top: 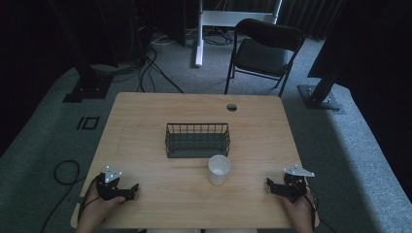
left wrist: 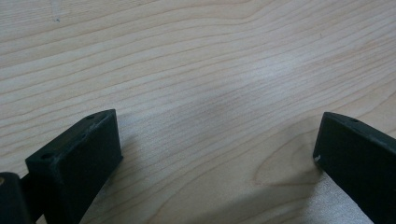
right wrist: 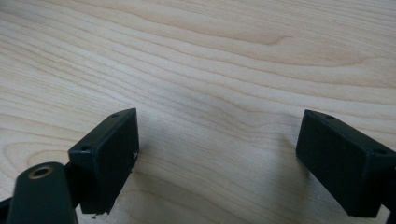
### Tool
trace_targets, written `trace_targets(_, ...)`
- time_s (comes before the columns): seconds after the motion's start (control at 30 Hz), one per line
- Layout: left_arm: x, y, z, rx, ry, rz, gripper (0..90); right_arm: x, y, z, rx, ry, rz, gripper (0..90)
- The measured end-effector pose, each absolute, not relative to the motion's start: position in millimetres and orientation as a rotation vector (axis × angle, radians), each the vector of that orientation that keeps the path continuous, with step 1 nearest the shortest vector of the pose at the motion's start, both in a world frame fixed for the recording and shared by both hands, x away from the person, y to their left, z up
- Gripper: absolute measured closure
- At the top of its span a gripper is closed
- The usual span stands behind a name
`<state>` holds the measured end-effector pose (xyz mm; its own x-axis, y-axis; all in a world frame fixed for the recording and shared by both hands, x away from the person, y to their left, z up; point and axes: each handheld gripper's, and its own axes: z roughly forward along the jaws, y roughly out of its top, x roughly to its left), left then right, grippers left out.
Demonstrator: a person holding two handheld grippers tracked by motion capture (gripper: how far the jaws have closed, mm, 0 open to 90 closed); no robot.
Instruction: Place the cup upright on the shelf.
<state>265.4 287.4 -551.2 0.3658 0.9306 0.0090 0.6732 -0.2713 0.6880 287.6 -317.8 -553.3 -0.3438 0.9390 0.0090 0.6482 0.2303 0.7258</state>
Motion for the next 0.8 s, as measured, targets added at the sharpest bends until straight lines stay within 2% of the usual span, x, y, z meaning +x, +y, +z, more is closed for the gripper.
trace_targets(0.63,265.4,287.7,-551.0,2.034,1.389,0.566,1.1,287.6,-317.8,-553.3,1.457,2.077,0.901,12.9)
trace_targets(0.8,263.8,287.5,-550.8,2.061,1.337,0.548,1.2,287.6,-317.8,-553.3,1.458,2.076,0.901,12.9)
